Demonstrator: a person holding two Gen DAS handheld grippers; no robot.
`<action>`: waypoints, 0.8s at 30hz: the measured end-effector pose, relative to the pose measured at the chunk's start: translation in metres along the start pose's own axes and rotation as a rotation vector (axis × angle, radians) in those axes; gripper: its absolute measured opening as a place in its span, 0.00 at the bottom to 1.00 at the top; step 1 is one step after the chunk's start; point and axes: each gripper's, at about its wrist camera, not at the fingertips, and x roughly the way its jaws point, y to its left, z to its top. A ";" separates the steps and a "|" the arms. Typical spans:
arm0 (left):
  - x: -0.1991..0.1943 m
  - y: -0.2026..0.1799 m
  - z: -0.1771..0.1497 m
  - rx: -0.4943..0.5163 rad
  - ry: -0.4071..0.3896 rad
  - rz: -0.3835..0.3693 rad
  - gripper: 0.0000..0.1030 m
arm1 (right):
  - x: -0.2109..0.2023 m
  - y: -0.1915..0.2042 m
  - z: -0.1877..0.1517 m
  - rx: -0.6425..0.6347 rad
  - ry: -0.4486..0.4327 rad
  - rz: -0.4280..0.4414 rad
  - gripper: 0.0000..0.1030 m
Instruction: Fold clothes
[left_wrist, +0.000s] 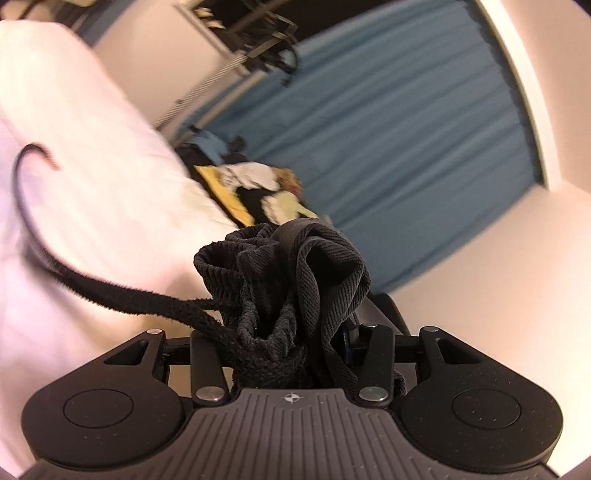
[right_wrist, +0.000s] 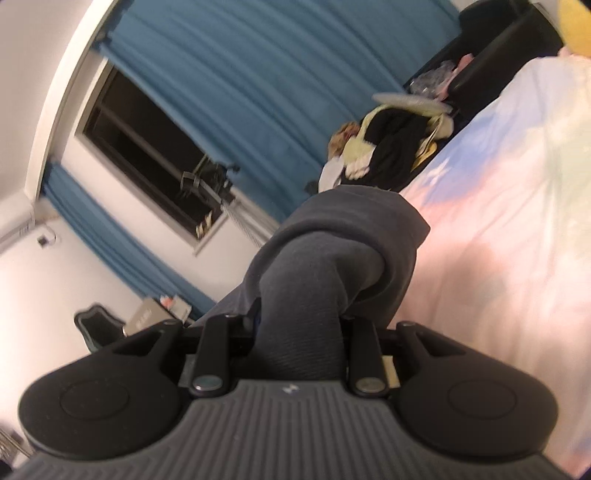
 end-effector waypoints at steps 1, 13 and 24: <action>0.008 -0.012 -0.005 0.001 0.009 -0.015 0.48 | -0.011 -0.005 0.009 0.006 -0.013 -0.003 0.27; 0.135 -0.128 -0.081 -0.005 0.165 -0.185 0.49 | -0.099 -0.071 0.146 -0.054 -0.191 -0.127 0.27; 0.270 -0.097 -0.172 0.055 0.324 -0.235 0.50 | -0.105 -0.243 0.156 0.087 -0.269 -0.219 0.28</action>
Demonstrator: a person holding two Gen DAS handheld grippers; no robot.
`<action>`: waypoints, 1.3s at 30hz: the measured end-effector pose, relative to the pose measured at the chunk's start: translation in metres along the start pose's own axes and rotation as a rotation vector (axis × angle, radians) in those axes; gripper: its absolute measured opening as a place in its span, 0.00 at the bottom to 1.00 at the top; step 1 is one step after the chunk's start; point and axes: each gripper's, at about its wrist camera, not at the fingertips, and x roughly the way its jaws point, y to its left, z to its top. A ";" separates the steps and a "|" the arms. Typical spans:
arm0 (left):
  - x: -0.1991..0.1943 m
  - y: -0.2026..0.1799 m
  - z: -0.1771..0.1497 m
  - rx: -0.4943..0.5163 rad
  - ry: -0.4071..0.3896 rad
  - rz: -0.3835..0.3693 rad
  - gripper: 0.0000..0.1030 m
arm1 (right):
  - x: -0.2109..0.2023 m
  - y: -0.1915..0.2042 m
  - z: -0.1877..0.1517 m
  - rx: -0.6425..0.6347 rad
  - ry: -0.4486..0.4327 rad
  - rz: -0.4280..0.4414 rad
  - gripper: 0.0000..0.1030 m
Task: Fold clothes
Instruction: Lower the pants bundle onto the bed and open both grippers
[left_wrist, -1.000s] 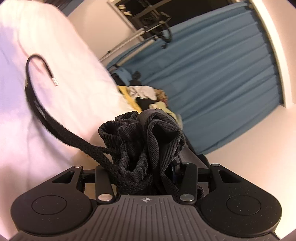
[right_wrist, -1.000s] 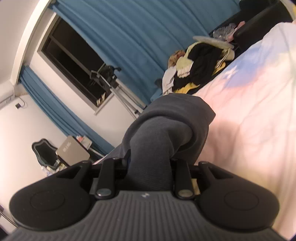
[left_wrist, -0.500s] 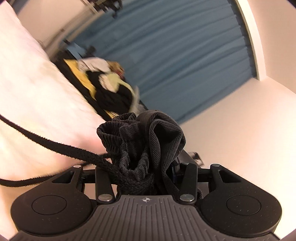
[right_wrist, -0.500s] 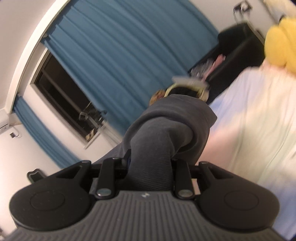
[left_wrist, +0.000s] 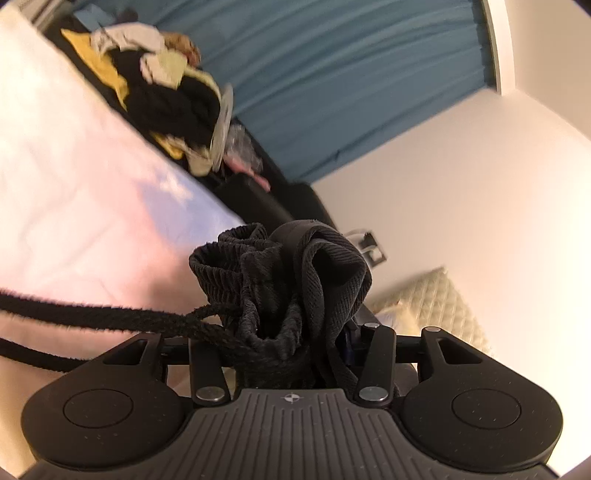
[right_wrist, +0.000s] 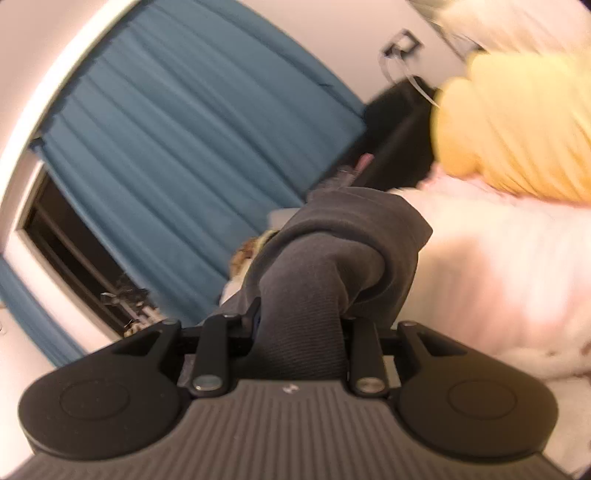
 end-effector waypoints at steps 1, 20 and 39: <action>0.010 0.011 -0.006 0.004 0.026 0.027 0.50 | 0.005 -0.017 -0.006 0.020 0.005 -0.020 0.29; -0.026 0.016 -0.030 0.236 0.072 0.171 0.91 | 0.002 -0.077 -0.060 0.042 0.043 -0.178 0.72; -0.233 -0.037 0.052 0.483 -0.128 0.386 0.99 | -0.024 0.109 -0.096 -0.405 0.023 -0.119 0.74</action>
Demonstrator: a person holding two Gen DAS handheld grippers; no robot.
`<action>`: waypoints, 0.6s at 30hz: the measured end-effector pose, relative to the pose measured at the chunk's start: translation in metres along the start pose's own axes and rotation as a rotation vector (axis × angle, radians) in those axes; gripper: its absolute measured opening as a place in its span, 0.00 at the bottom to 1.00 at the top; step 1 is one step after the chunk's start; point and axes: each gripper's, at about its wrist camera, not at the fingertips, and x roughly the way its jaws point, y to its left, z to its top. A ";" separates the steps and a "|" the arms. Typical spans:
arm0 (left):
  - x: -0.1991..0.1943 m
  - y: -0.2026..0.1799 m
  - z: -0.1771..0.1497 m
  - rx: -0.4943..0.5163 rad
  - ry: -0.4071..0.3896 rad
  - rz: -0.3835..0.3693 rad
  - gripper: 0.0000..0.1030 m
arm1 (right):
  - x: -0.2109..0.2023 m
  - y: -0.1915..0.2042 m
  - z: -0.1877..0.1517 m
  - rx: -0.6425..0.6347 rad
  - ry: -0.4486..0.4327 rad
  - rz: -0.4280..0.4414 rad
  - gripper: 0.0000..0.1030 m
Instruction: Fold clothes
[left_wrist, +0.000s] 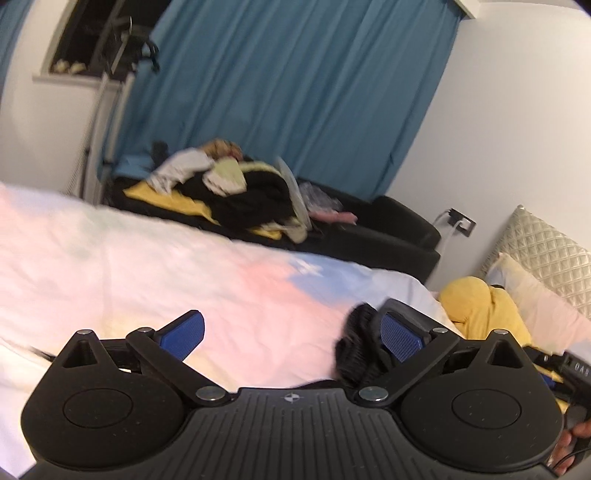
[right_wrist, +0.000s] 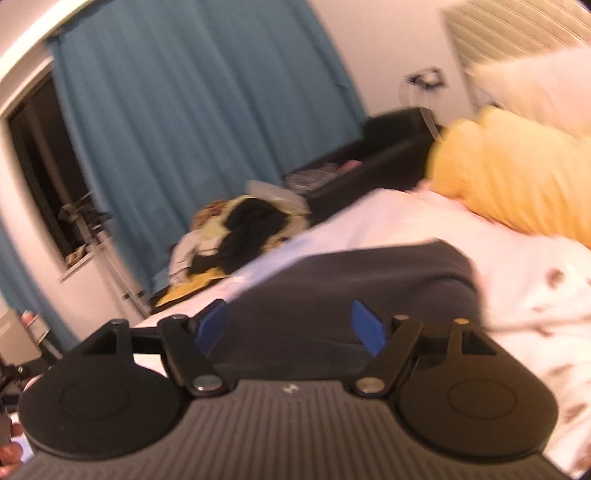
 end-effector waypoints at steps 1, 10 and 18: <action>-0.009 0.005 0.005 0.016 -0.009 0.014 0.99 | 0.002 0.017 -0.001 -0.027 0.001 0.018 0.74; -0.071 0.048 0.023 0.148 -0.071 0.163 1.00 | 0.018 0.176 -0.031 -0.243 0.040 0.195 0.74; -0.101 0.086 0.023 0.202 -0.097 0.302 1.00 | 0.037 0.277 -0.064 -0.342 0.092 0.299 0.74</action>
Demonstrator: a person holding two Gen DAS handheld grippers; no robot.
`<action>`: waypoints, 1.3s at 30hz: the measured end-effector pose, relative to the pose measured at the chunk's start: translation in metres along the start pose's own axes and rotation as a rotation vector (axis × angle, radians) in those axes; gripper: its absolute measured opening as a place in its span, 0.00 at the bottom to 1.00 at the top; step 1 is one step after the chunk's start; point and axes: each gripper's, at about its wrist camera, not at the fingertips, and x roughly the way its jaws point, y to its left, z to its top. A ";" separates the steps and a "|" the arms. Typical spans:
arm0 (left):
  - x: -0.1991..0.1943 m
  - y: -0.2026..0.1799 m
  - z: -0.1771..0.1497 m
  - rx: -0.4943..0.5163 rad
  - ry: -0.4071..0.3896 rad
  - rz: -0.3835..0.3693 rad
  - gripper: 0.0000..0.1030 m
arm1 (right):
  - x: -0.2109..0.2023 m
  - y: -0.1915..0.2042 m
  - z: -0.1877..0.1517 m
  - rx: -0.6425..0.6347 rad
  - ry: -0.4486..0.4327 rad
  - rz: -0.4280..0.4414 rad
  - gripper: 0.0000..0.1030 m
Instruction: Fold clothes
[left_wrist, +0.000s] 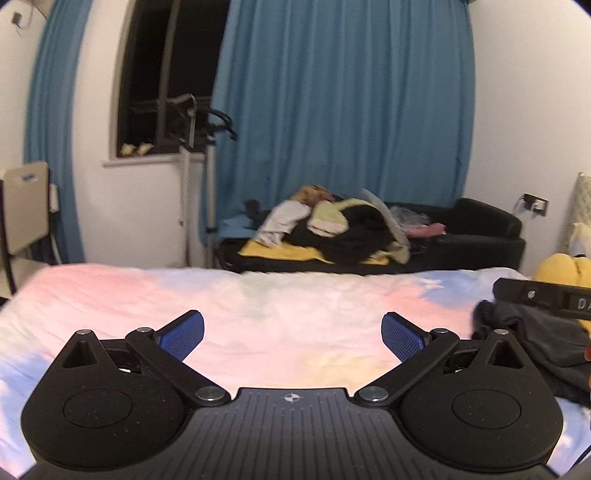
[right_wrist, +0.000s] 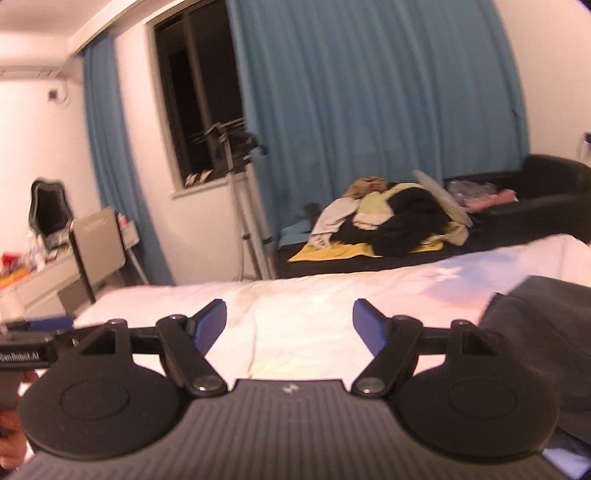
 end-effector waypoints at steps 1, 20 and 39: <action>0.000 0.004 -0.002 -0.007 0.003 0.012 1.00 | 0.004 0.009 0.000 -0.013 0.007 0.005 0.74; 0.047 0.035 -0.051 -0.062 0.070 0.080 1.00 | 0.048 0.030 -0.047 -0.052 0.004 -0.034 0.84; 0.042 0.043 -0.058 -0.101 0.067 0.083 1.00 | 0.052 0.033 -0.064 -0.086 0.015 -0.041 1.00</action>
